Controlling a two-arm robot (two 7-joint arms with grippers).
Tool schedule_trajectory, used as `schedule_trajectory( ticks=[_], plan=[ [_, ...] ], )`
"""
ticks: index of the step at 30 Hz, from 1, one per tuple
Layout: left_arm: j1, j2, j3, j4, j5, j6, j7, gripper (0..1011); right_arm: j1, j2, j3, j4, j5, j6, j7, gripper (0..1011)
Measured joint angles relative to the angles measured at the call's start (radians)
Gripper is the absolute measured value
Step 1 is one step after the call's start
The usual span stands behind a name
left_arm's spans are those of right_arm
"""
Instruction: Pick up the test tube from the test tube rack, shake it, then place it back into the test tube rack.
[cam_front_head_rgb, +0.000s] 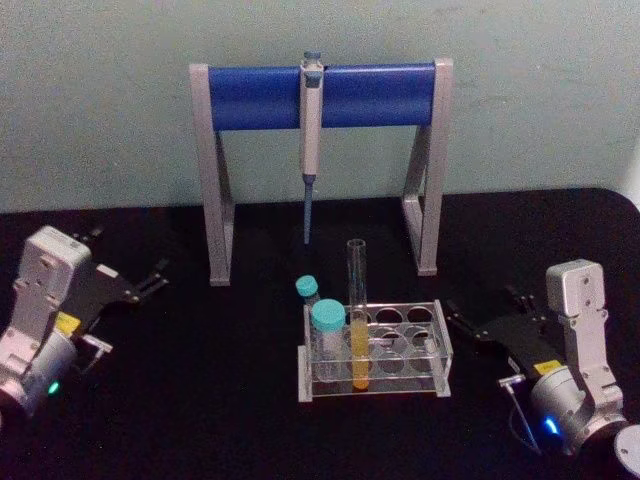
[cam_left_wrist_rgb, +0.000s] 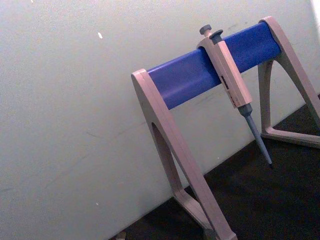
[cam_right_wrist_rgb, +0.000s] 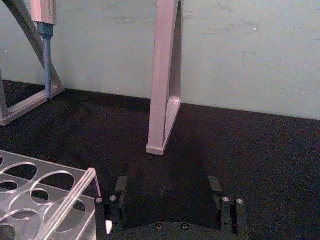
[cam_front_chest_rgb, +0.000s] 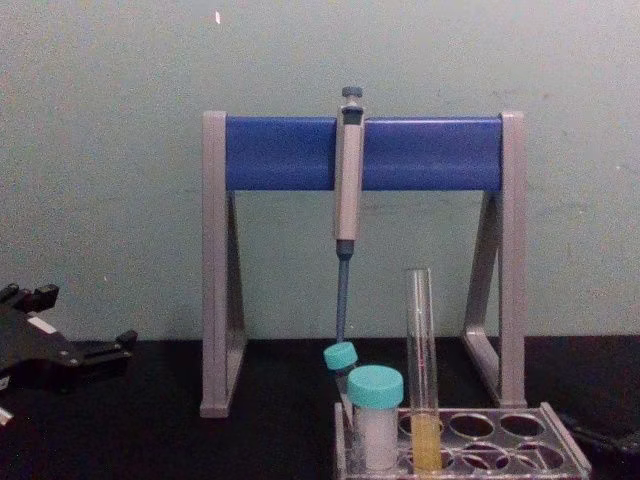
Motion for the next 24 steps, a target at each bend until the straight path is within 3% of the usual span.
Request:
schedule_trajectory(
  ticks=[24],
  plan=[
    [0.000, 0.000, 0.000, 0.000, 0.000, 0.000, 0.000, 1001, 0.000, 0.001, 0.000, 0.000, 0.002, -0.001, 0.000, 1000]
  ],
)
